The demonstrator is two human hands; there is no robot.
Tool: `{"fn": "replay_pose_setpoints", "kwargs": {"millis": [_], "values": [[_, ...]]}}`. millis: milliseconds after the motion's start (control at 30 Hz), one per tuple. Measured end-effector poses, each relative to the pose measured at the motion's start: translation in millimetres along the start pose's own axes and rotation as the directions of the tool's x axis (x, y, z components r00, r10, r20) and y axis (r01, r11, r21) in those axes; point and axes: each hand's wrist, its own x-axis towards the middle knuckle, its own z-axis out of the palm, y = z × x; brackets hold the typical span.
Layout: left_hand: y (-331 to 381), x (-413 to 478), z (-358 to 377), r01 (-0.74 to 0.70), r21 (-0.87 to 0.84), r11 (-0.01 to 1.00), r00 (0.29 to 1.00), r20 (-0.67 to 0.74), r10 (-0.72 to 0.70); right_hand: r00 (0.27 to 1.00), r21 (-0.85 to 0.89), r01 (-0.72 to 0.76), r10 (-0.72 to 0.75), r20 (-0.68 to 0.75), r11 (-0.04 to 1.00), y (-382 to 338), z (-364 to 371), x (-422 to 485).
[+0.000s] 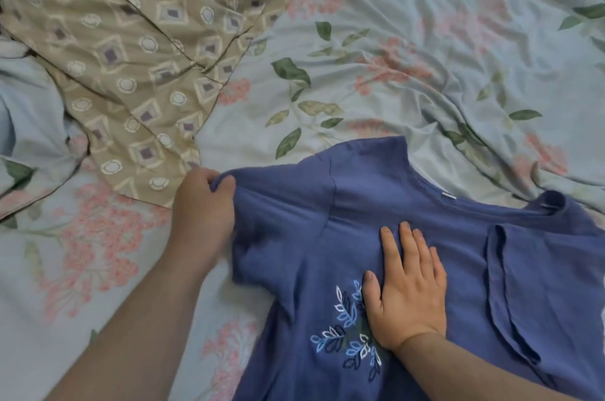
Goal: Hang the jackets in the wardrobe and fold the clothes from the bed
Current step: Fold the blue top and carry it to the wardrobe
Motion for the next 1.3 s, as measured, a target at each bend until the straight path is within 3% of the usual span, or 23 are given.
{"fn": "replay_pose_setpoints", "kwargs": {"millis": [133,267,367,433,500,567,633,700,733,800,867,967,1100,1133,1200,1233,1300], "values": [[9,27,5,-0.142,0.186,0.972,0.989,0.075,0.13,1.0,0.0,0.007,-0.007,-0.027,1.0,0,1,0],[4,9,-1,-0.002,0.187,0.982,1.0,0.029,-0.004,0.999,0.003,0.016,-0.016,-0.036,1.0,1,2,1],[1,-26,-5,0.139,0.348,0.927,0.981,0.079,-0.177,0.999,0.003,0.02,-0.02,-0.039,1.0,1,2,2],[-1,-46,3,0.12,0.461,0.879,0.977,0.101,-0.187,0.999,0.001,0.025,-0.025,-0.041,1.0,1,3,2],[-1,-57,13,0.098,0.458,0.883,0.975,0.135,-0.178,0.998,0.005,0.031,-0.03,-0.046,1.0,2,4,2],[-2,-57,18,0.129,0.286,0.949,0.973,0.148,-0.177,0.998,0.006,0.034,-0.034,-0.047,0.999,3,4,2],[-3,-49,15,0.31,-0.115,0.944,0.94,0.184,-0.286,0.998,0.006,0.032,-0.031,-0.051,0.999,2,4,2],[1,-47,7,0.581,-0.45,0.678,0.81,0.402,-0.427,0.998,0.0,0.023,-0.023,-0.055,1.0,2,5,1],[1,-47,4,0.665,-0.504,0.551,0.744,0.503,-0.439,0.998,0.001,0.022,-0.021,-0.054,1.0,2,5,1],[2,-48,0,0.744,-0.512,0.43,0.667,0.608,-0.43,0.998,0.007,0.022,-0.021,-0.053,1.0,3,4,1],[4,-52,0,0.748,-0.543,0.382,0.663,0.63,-0.404,0.998,0.008,0.025,-0.025,-0.053,1.0,3,4,0],[18,-60,1,0.723,-0.607,0.33,0.689,0.672,-0.273,0.998,0.021,0.027,-0.026,-0.049,0.999,3,5,-1],[39,-74,8,0.648,-0.583,0.49,0.73,0.659,-0.181,0.999,0.06,0.037,-0.038,0.008,0.997,6,5,-1],[44,-77,11,0.557,-0.588,0.587,0.782,0.609,-0.132,0.999,0.079,0.041,-0.044,0.028,0.996,6,3,-1],[55,-86,18,0.222,-0.532,0.817,0.88,0.471,0.067,0.995,0.152,0.049,-0.061,0.074,0.987,11,-1,0],[61,-92,22,0.015,-0.452,0.892,0.887,0.418,0.197,0.992,0.202,0.048,-0.071,0.108,0.978,14,-2,1],[71,-105,32,-0.275,-0.282,0.919,0.829,0.415,0.375,0.966,0.303,0.027,-0.103,0.238,0.952,21,-9,11]]}}
